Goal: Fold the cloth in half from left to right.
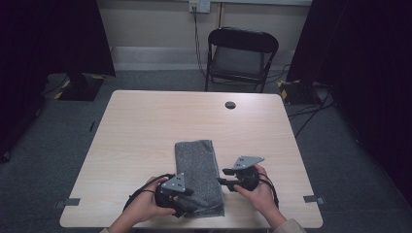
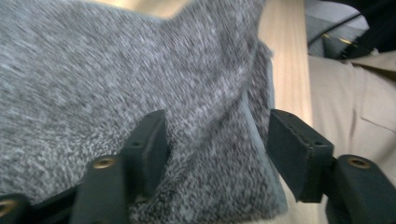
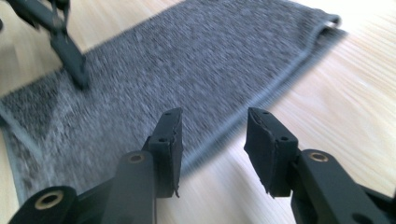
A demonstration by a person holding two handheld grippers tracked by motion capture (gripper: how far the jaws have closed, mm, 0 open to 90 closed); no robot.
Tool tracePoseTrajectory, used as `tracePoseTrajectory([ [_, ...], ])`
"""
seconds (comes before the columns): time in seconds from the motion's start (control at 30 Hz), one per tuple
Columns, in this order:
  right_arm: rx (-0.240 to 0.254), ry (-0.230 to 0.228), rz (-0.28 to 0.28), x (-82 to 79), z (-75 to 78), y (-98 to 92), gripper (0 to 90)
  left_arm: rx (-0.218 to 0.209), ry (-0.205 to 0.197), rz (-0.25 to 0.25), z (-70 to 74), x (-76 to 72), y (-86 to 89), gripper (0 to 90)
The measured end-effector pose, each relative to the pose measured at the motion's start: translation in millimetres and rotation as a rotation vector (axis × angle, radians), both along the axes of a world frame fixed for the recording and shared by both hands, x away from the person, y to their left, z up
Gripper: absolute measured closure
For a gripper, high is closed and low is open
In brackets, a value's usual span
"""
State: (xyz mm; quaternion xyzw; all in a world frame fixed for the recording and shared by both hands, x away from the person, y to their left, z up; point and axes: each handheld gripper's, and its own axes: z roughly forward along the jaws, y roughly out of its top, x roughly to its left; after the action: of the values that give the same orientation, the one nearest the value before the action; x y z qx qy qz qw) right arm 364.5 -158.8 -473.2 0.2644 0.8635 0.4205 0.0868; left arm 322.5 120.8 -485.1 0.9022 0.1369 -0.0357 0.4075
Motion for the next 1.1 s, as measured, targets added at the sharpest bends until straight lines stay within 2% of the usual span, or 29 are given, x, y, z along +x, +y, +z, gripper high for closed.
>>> tracePoseTrajectory([
  [0.07, -0.006, -0.004, 0.013, 0.0, -1.9, 8.4, 56.4, 0.022, -0.008, -0.020, -3.7, 0.1, 0.2, 42.2],
  [0.2, -0.044, -0.019, 0.037, 2.9, -8.7, 22.6, 56.8, 0.021, -0.044, -0.019, -4.6, 5.0, 2.3, 45.7],
  [0.33, -0.085, -0.033, 0.029, 10.9, -16.6, 31.2, 56.6, 0.017, -0.064, 0.023, -6.6, 23.0, 8.9, 44.9],
  [0.4, -0.088, -0.038, -0.002, 16.7, -20.3, 32.9, 56.7, 0.014, -0.073, 0.051, -7.2, 34.2, 10.4, 42.7],
  [0.43, -0.080, -0.041, -0.020, 19.9, -21.3, 33.2, 56.8, 0.005, -0.057, 0.068, -7.0, 38.0, 10.5, 42.6],
  [0.47, -0.074, -0.037, -0.031, 22.7, -21.7, 33.3, 57.1, 0.014, -0.049, 0.069, -4.7, 40.6, 11.4, 42.3],
  [0.5, -0.072, -0.036, -0.038, 24.3, -22.0, 33.5, 57.5, 0.002, -0.045, 0.077, -2.3, 40.3, 11.8, 41.1],
  [0.57, -0.082, -0.043, -0.042, 24.4, -21.7, 34.7, 57.6, -0.015, -0.037, 0.060, 3.0, 34.3, 13.5, 42.6],
  [0.6, -0.084, -0.046, -0.044, 24.1, -21.6, 35.0, 57.6, -0.016, -0.028, 0.048, 4.3, 29.2, 14.1, 43.7],
  [0.7, -0.078, -0.047, -0.049, 23.9, -22.4, 34.7, 57.6, -0.009, -0.042, 0.003, 4.2, 15.9, 17.0, 46.7],
  [0.8, -0.075, -0.049, -0.059, 23.0, -22.7, 35.2, 57.6, -0.017, -0.023, 0.012, 3.3, 10.0, 19.7, 49.9],
  [0.93, -0.093, -0.067, -0.072, 18.5, -21.9, 35.9, 57.7, -0.059, -0.039, 0.026, 13.0, 3.8, 21.7, 49.6],
  [1.0, -0.092, -0.066, -0.075, 17.9, -21.9, 35.6, 57.7, -0.050, -0.039, 0.022, 14.0, -0.4, 20.5, 51.3],
  [1.07, -0.089, -0.059, -0.081, 18.1, -21.9, 35.6, 57.6, -0.048, -0.022, 0.005, 9.0, -3.1, 18.4, 53.1],
  [1.1, -0.090, -0.059, -0.084, 18.0, -21.8, 35.8, 57.7, -0.032, -0.016, 0.003, 5.9, -3.0, 17.9, 53.6],
])
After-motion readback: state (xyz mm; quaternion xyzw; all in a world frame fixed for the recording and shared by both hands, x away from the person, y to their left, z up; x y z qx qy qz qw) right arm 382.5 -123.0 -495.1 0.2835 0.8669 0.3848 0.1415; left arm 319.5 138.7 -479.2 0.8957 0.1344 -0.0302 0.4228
